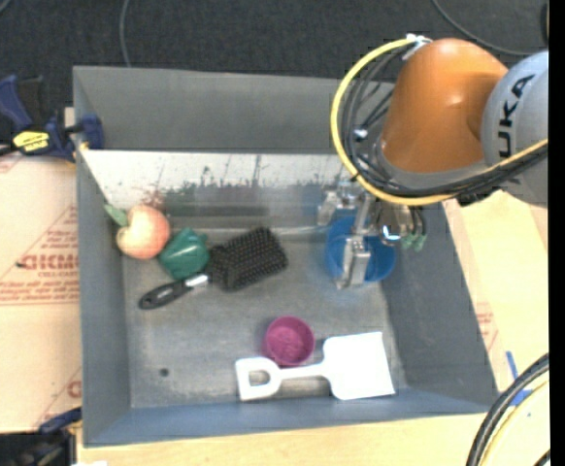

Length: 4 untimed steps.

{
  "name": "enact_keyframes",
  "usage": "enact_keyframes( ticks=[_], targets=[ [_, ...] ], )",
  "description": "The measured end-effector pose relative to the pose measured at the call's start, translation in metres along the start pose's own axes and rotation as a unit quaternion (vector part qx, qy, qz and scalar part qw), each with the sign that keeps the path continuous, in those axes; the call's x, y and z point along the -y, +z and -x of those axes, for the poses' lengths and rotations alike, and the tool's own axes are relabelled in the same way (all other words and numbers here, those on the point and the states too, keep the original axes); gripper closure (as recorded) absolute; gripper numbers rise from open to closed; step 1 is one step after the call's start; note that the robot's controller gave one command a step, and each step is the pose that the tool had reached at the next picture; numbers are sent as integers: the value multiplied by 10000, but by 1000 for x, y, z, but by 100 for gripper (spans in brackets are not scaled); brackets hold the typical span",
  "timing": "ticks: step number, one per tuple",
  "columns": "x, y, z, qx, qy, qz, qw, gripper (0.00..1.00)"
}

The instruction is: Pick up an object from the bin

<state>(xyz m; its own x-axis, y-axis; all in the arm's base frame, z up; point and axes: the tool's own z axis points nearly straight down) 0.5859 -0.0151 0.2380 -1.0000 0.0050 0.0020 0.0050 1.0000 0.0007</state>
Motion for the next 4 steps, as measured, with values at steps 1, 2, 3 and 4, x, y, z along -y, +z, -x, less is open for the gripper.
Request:
enact_keyframes(
  ticks=[1,2,3,4],
  targets=[
    [0,-3,1,34,0,-2,10000,0],
    [-58,139,43,63,-1061,-13,9943,0],
    [-99,163,54,134,-1910,-33,9815,0],
    [-117,164,55,144,-2122,-52,9771,0]
  ],
)
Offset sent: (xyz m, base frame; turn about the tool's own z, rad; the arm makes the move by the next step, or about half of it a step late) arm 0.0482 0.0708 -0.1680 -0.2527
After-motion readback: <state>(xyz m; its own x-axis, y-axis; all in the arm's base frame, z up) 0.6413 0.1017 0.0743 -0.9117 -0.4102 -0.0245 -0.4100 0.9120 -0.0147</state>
